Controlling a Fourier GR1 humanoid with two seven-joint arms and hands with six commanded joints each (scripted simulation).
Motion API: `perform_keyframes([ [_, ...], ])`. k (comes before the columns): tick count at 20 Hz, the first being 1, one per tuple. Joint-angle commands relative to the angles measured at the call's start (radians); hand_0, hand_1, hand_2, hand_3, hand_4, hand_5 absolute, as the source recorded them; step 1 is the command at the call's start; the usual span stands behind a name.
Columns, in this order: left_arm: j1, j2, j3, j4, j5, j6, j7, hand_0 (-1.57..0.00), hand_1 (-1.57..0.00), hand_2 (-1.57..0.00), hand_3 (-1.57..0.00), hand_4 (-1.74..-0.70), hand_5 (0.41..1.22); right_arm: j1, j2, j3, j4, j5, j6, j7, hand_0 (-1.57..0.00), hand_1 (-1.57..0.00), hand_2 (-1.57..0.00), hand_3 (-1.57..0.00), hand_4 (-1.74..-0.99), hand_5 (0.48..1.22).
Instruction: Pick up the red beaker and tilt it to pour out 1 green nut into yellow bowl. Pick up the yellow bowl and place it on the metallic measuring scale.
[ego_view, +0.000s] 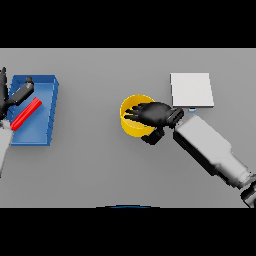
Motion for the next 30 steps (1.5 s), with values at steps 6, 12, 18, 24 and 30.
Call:
perform_keyframes([
  [6, -0.013, -0.002, 0.0, 0.016, -0.002, 0.001, -0.007, 0.0, 0.0, 0.0, 0.0, -0.75, 0.701, 0.002, 0.014, -0.009, 0.031, -0.018, 0.055, 0.044, -0.03, -0.04, -0.07, -0.14, -1.302, 0.805],
  [12, -0.007, 0.001, -0.004, 0.008, -0.007, 0.0, -0.006, 0.0, 0.0, 0.0, 0.0, -0.76, 0.701, -0.004, 0.008, -0.004, 0.015, -0.038, 0.098, 0.016, -1.11, -1.1, -1.08, -0.71, -1.557, 1.096],
  [18, -0.012, 0.009, -0.008, 0.011, -0.009, -0.013, -0.001, 0.0, 0.0, 0.0, 0.0, -0.74, 0.69, -0.005, -0.007, 0.007, 0.018, -0.062, 0.087, -0.001, -1.45, -1.45, -1.27, -1.32, -1.693, 1.188],
  [24, -0.002, 0.007, -0.01, 0.008, -0.013, -0.006, -0.004, 0.0, 0.0, 0.0, 0.0, -0.73, 0.687, -0.005, -0.027, 0.002, -0.031, -0.078, 0.078, 0.022, -1.54, -1.54, -1.33, -1.38, -1.728, 1.212],
  [30, -0.015, 0.013, -0.008, 0.001, -0.013, -0.01, -0.009, 0.0, 0.0, 0.0, 0.0, -0.73, 0.697, -0.027, -0.083, -0.057, -0.135, -0.122, 0.142, 0.089, -1.56, -1.56, -1.42, -1.24, -1.738, 1.219],
])
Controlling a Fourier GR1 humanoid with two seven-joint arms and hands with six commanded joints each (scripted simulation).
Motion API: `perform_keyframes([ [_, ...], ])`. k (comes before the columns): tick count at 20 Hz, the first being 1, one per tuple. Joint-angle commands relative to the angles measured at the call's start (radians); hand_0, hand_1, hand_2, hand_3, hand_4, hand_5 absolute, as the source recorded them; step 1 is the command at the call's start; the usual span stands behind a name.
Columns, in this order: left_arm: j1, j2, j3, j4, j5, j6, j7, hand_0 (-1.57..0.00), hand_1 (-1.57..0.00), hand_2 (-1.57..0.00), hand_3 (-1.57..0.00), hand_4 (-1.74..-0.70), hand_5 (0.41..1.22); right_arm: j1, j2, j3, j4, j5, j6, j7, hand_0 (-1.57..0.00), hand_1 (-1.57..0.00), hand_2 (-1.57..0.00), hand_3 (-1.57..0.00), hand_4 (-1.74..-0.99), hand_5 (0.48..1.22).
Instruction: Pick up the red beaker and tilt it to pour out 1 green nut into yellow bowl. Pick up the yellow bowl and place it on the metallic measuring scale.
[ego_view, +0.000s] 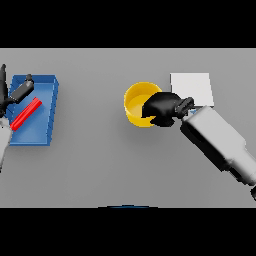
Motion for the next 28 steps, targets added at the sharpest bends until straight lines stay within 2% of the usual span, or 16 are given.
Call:
perform_keyframes([
  [1, 0.004, -0.002, -0.001, -0.003, -0.001, 0.004, -0.003, 0.0, 0.0, 0.0, 0.0, -0.74, 0.696, -0.002, -0.013, -0.01, -0.017, -0.005, 0.001, 0.004, -1.56, -1.56, -1.41, -1.26, -1.738, 1.219],
  [4, -0.004, 0.003, 0.004, 0.01, 0.001, -0.001, -0.006, 0.0, 0.0, 0.0, 0.0, -0.74, 0.697, -0.003, -0.034, -0.036, -0.048, -0.018, -0.003, 0.029, -1.57, -1.57, -1.44, -1.27, -1.74, 1.22],
  [6, -0.014, 0.004, 0.011, 0.006, 0.011, -0.006, 0.001, 0.0, 0.0, 0.0, 0.0, -0.75, 0.697, -0.002, -0.045, -0.052, -0.051, -0.027, -0.012, 0.029, -1.57, -1.57, -1.44, -1.38, -1.74, 1.22],
  [8, -0.01, 0.008, 0.007, 0.009, 0.004, -0.006, 0.007, 0.0, 0.0, 0.0, 0.0, -0.74, 0.702, -0.002, -0.053, -0.075, -0.064, -0.04, 0.003, 0.071, -1.57, -1.57, -1.47, -1.31, -1.74, 1.22],
  [10, -0.005, 0.015, 0.01, -0.007, 0.005, -0.01, 0.008, 0.0, 0.0, 0.0, 0.0, -0.74, 0.708, -0.008, -0.098, -0.104, -0.049, -0.042, -0.015, 0.052, -1.57, -1.57, -1.49, -1.26, -1.741, 1.221],
  [11, 0.01, 0.01, 0.007, -0.016, 0.007, -0.009, 0.001, 0.0, 0.0, 0.0, 0.0, -0.74, 0.71, -0.007, -0.102, -0.111, -0.043, -0.04, -0.028, 0.069, -1.57, -1.57, -1.5, -1.24, -1.741, 1.221],
  [15, 0.004, 0.005, 0.005, -0.007, 0.0, -0.002, 0.019, 0.0, 0.0, 0.0, 0.0, -0.74, 0.706, -0.048, -0.139, -0.161, 0.08, -0.024, -0.116, 0.043, -1.57, -1.57, -1.54, -1.2, -1.741, 1.221],
  [16, 0.002, 0.007, 0.008, -0.008, 0.003, -0.006, 0.018, 0.0, 0.0, 0.0, 0.0, -0.74, 0.703, -0.048, -0.149, -0.167, 0.103, -0.026, -0.131, 0.019, -1.57, -1.57, -1.53, -1.19, -1.741, 1.221],
  [19, 0.022, 0.008, 0.006, -0.033, 0.007, -0.011, 0.013, 0.0, 0.0, 0.0, 0.0, -0.73, 0.696, -0.052, -0.158, -0.189, 0.197, -0.028, -0.171, -0.006, -1.57, -1.57, -1.51, -1.17, -1.741, 1.221],
  [20, 0.01, 0.011, 0.008, -0.028, 0.006, -0.014, 0.03, 0.0, 0.0, 0.0, 0.0, -0.73, 0.691, -0.061, -0.149, -0.192, 0.241, -0.014, -0.202, -0.001, -1.57, -1.57, -1.51, -1.18, -1.741, 1.221],
  [22, 0.025, 0.017, 0.01, -0.033, 0.006, -0.013, 0.014, 0.0, 0.0, 0.0, 0.0, -0.73, 0.685, -0.056, -0.149, -0.196, 0.293, -0.006, -0.232, -0.016, -1.57, -1.57, -1.48, -1.23, -1.741, 1.221],
  [26, 0.017, 0.012, 0.004, -0.038, 0.001, -0.016, 0.038, 0.0, 0.0, 0.0, 0.0, -0.72, 0.682, -0.064, -0.143, -0.204, 0.403, 0.007, -0.283, -0.048, -1.57, -1.57, -1.41, -1.35, -1.741, 1.221],
  [28, 0.014, 0.015, 0.008, -0.021, -0.001, -0.012, 0.028, 0.0, 0.0, 0.0, 0.0, -0.72, 0.679, -0.066, -0.132, -0.202, 0.439, 0.015, -0.295, -0.048, -1.57, -1.57, -1.4, -1.35, -1.741, 1.221],
])
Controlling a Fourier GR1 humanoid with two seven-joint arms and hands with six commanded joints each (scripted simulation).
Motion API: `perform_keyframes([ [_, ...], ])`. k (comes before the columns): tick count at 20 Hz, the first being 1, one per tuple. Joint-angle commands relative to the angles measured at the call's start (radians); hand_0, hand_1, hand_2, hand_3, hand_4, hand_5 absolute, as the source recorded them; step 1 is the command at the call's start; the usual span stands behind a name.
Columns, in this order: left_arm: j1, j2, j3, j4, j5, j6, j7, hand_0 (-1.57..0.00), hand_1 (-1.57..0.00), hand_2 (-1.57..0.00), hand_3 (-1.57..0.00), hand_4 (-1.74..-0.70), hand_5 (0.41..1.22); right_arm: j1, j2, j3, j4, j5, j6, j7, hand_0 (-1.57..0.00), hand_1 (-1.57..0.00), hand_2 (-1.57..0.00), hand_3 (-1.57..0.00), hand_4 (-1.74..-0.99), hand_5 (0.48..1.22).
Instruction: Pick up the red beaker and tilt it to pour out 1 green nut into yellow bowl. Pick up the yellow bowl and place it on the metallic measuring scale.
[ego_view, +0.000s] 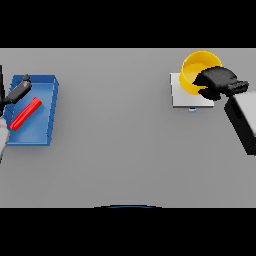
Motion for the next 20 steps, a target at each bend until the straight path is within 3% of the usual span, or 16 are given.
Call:
perform_keyframes([
  [1, 0.001, -0.001, 0.005, 0.008, 0.006, 0.002, -0.015, 0.0, 0.0, 0.0, 0.0, -0.72, 0.678, 0.001, 0.007, -0.002, 0.011, -0.002, -0.007, -0.006, -1.57, -1.57, -1.4, -1.35, -1.741, 1.221],
  [6, -0.011, -0.006, -0.005, 0.01, -0.006, 0.003, 0.001, 0.0, 0.0, 0.0, 0.0, -0.72, 0.671, -0.004, 0.034, -0.014, 0.078, -0.01, -0.04, -0.053, -1.56, -1.57, -1.34, -1.44, -1.741, 1.221],
  [8, -0.012, 0.001, 0.0, 0.016, 0.0, -0.003, -0.01, 0.0, 0.0, 0.0, 0.0, -0.72, 0.668, -0.001, 0.039, -0.016, 0.073, -0.015, -0.041, -0.05, -1.46, -1.57, -1.34, -1.45, -1.741, 1.221],
  [9, -0.008, -0.001, -0.003, 0.008, -0.002, -0.001, -0.014, 0.0, 0.0, 0.0, 0.0, -0.72, 0.667, 0.006, 0.041, -0.012, 0.072, -0.012, -0.043, -0.047, -1.45, -1.5, -1.38, -1.39, -1.734, 1.221],
  [11, -0.016, -0.002, -0.005, 0.001, -0.002, -0.007, 0.008, 0.0, 0.0, 0.0, 0.0, -0.72, 0.671, 0.001, 0.046, -0.019, 0.085, -0.015, -0.045, -0.047, -1.49, -1.48, -1.45, -1.1, -1.737, 1.221],
  [12, -0.017, -0.007, -0.01, 0.014, -0.007, -0.004, -0.002, 0.0, 0.0, 0.0, 0.0, -0.72, 0.671, -0.004, 0.047, -0.021, 0.081, -0.018, -0.034, -0.041, -1.44, -1.34, -1.29, -0.99, -1.688, 1.221],
  [14, -0.025, -0.007, -0.006, 0.022, -0.009, 0.003, 0.001, 0.0, 0.0, 0.0, 0.0, -0.72, 0.668, -0.007, 0.041, -0.017, 0.092, -0.009, -0.031, -0.044, -0.99, -0.88, -0.92, -0.8, -1.629, 1.08],
  [16, -0.023, -0.013, -0.011, 0.024, -0.012, 0.007, -0.008, 0.0, 0.0, 0.0, 0.0, -0.72, 0.666, -0.017, 0.043, 0.001, 0.091, 0.008, -0.011, -0.03, -0.63, -0.56, -0.66, -0.66, -1.593, 0.987],
  [20, -0.026, -0.009, -0.006, 0.029, -0.007, 0.001, -0.001, 0.0, 0.0, 0.0, 0.0, -0.72, 0.663, -0.024, 0.039, 0.021, 0.095, 0.024, -0.014, -0.08, -0.26, -0.23, -0.3, -0.46, -1.554, 0.891],
])
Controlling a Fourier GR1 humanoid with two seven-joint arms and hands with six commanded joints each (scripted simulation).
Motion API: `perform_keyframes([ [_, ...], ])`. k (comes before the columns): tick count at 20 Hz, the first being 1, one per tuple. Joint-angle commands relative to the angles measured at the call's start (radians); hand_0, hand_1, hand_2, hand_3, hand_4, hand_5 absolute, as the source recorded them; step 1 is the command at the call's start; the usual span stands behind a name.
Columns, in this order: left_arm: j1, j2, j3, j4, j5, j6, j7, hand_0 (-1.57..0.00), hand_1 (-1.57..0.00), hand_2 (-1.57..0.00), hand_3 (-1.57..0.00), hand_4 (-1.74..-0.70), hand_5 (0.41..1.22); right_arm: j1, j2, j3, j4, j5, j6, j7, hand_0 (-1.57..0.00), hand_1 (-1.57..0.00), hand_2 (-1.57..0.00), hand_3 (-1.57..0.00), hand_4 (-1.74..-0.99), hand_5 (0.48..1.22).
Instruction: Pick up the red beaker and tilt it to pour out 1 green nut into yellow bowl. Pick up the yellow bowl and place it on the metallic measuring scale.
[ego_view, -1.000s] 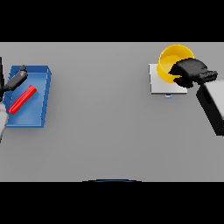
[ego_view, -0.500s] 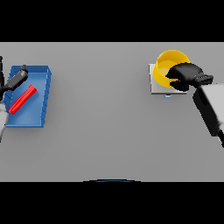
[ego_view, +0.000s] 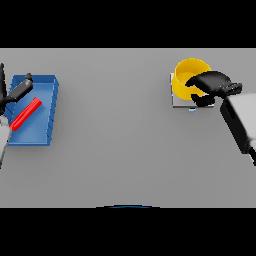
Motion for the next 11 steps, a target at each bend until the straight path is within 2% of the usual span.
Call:
perform_keyframes([
  [1, 0.0, -0.005, -0.003, -0.005, -0.001, 0.001, 0.005, 0.0, 0.0, 0.0, 0.0, -0.72, 0.664, -0.004, -0.003, 0.002, -0.003, 0.001, 0.003, -0.004, -0.21, -0.18, -0.24, -0.43, -1.552, 0.876],
  [5, -0.002, -0.004, 0.001, 0.012, -0.004, 0.011, -0.009, 0.0, 0.0, 0.0, 0.0, -0.73, 0.665, 0.003, -0.007, -0.014, 0.012, -0.013, -0.011, -0.028, -0.08, -0.07, -0.1, -0.3, -1.53, 0.809],
  [10, -0.008, -0.004, 0.001, 0.025, -0.004, 0.008, -0.016, 0.0, 0.0, 0.0, 0.0, -0.72, 0.665, -0.003, 0.004, -0.019, 0.03, -0.014, 0.007, 0.022, -0.03, -0.02, -0.03, -0.17, -1.491, 0.752],
  [11, -0.004, -0.005, -0.001, 0.012, -0.001, 0.004, -0.016, 0.0, 0.0, 0.0, 0.0, -0.73, 0.665, -0.005, -0.002, -0.021, 0.032, -0.018, 0.018, 0.016, -0.02, -0.02, -0.03, -0.15, -1.478, 0.738],
])
